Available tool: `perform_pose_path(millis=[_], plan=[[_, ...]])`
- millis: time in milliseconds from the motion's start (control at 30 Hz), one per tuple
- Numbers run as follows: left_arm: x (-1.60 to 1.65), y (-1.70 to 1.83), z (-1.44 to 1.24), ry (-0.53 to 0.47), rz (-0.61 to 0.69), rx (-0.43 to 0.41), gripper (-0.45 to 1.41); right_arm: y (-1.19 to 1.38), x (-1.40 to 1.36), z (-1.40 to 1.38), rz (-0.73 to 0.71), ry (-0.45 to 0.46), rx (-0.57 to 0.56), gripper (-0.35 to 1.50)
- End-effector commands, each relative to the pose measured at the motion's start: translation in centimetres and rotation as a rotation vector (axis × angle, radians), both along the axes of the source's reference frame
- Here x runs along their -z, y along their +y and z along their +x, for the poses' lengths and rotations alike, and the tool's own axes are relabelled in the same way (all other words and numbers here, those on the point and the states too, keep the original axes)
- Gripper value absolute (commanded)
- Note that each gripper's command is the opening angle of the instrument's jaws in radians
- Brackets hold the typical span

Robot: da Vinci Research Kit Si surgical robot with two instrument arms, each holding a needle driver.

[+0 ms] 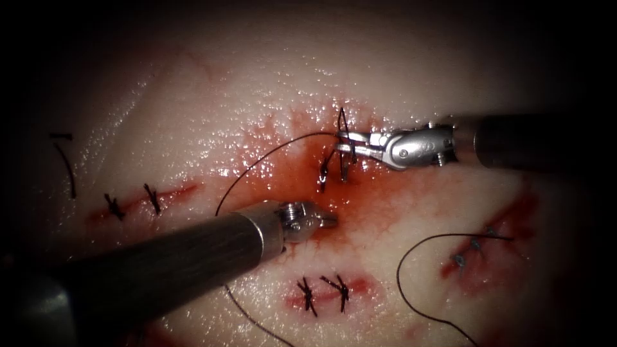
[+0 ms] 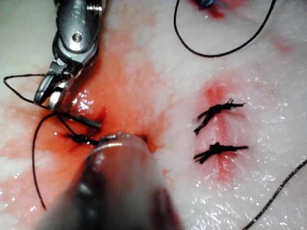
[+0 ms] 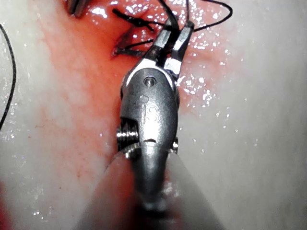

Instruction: Wound Closure

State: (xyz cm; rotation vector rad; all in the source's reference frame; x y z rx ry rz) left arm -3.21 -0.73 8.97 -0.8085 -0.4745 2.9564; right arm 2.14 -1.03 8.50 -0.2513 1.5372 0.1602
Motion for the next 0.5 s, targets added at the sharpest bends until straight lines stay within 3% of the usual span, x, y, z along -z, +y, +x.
perform_pose_path(millis=[33,500], plan=[[-0.10,-0.06,-0.04,0.000,0.017,-0.006,0.14,0.00,-0.05,0.06,-0.005,-0.003,-0.004,-0.35],[-0.13,-0.04,0.04,-0.002,0.025,-0.007,0.14,-0.08,-0.12,0.06,-0.028,-0.037,-0.028,-0.35]])
